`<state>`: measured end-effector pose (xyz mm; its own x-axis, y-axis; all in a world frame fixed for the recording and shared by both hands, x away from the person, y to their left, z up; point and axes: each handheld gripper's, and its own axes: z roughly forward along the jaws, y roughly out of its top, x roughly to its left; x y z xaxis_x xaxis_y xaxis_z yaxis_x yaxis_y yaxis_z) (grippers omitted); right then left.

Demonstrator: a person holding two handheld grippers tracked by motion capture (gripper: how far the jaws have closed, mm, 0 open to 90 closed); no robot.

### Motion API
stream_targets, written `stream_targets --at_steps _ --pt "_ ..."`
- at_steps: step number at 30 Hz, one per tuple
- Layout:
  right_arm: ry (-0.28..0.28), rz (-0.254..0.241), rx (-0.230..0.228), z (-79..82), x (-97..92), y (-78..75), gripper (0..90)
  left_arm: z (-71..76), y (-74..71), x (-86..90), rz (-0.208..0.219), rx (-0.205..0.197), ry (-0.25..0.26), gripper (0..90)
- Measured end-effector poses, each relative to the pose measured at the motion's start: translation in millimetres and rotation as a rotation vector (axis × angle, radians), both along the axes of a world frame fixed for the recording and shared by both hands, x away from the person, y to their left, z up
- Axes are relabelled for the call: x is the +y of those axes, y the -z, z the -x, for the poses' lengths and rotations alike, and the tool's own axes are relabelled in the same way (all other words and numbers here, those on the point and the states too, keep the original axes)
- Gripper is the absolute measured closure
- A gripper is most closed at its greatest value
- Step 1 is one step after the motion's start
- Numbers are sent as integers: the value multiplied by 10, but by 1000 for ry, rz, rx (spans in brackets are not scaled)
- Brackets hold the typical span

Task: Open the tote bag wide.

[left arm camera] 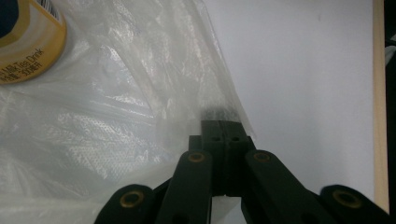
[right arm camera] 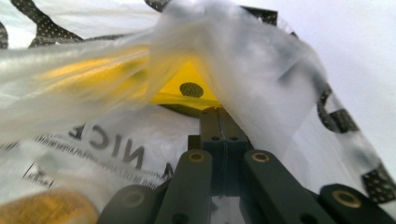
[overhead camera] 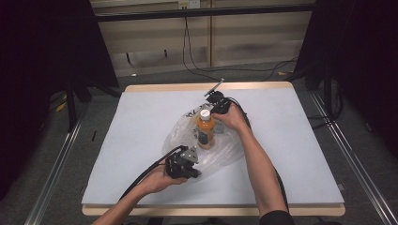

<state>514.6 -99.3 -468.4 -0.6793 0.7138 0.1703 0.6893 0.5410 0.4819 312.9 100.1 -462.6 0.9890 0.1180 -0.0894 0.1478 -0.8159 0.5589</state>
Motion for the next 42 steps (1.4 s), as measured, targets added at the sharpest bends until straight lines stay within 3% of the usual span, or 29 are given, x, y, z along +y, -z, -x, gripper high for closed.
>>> stream_targets --at_steps 1,3,4,5,8,9,12,18,22,23,25,27,29,30,33,39,41,42 --pt "1 3 -6 6 8 -4 900 -2 17 5 17 -17 -27 900" --pt "-4 -6 3 29 7 -5 900 -64 5 29 10 10 -24 900" --pt "-9 -16 2 43 11 -2 900 -71 23 34 27 -14 -60 900" --pt "-18 -8 3 67 -1 -6 900 -114 19 51 28 15 -55 900" --pt "-9 -27 5 87 -10 -22 900 -183 32 84 51 23 -88 900" --pt "-13 -46 -4 97 -29 -46 900 -199 21 114 94 27 -114 900" --pt "-16 -52 -7 122 -42 -90 900 -225 -2 145 123 55 -122 900" --pt "-55 -68 -32 245 -76 -275 900 -244 -40 184 162 36 -148 900" --pt "-64 -79 -51 322 -122 -370 900 -259 -94 224 212 17 -174 900" --pt "-63 -71 -59 349 -145 -398 900 -261 -110 238 221 8 -186 900" --pt "-58 -110 -73 408 -223 -462 900 -279 -124 257 235 1 -191 900" --pt "-63 -96 -90 450 -274 -506 900 -288 -134 268 257 8 -208 900" --pt "-53 -110 -104 495 -346 -558 900 -296 -156 281 271 -9 -215 900" --pt "-47 -116 -115 517 -387 -586 900 -305 -162 286 292 2 -216 900" --pt "-39 -166 -160 584 -512 -661 900 -311 -211 306 339 9 -231 900" --pt "-22 -258 -237 771 -686 -738 900 -310 -254 352 374 -37 -254 899" --pt "-21 -268 -260 850 -726 -737 900 -297 -281 378 404 -36 -243 869" --pt "-19 -279 -276 889 -751 -733 900 -278 -303 390 420 -56 -256 862"
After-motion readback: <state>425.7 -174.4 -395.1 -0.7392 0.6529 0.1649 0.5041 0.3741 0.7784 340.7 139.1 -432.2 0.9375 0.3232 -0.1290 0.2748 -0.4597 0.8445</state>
